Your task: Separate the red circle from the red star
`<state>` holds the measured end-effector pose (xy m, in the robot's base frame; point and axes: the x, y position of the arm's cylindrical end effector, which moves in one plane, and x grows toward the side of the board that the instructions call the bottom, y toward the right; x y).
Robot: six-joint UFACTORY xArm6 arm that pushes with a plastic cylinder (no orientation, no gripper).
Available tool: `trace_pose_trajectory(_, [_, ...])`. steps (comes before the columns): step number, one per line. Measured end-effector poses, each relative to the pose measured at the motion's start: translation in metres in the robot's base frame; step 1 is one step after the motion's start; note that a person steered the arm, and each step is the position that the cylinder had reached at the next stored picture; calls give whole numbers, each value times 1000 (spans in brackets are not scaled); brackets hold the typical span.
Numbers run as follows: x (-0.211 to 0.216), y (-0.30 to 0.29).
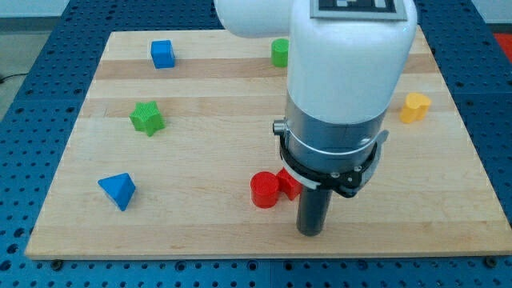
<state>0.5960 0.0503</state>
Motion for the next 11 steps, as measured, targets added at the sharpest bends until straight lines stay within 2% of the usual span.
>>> trace_pose_trajectory(1, [0,-7])
trace_pose_trajectory(2, [14,-42])
trace_pose_trajectory(3, [-7,-75])
trace_pose_trajectory(4, [-31,-71])
trace_pose_trajectory(6, [-35,-44])
trace_pose_trajectory(10, [-60,-43])
trace_pose_trajectory(11, [-99,-41])
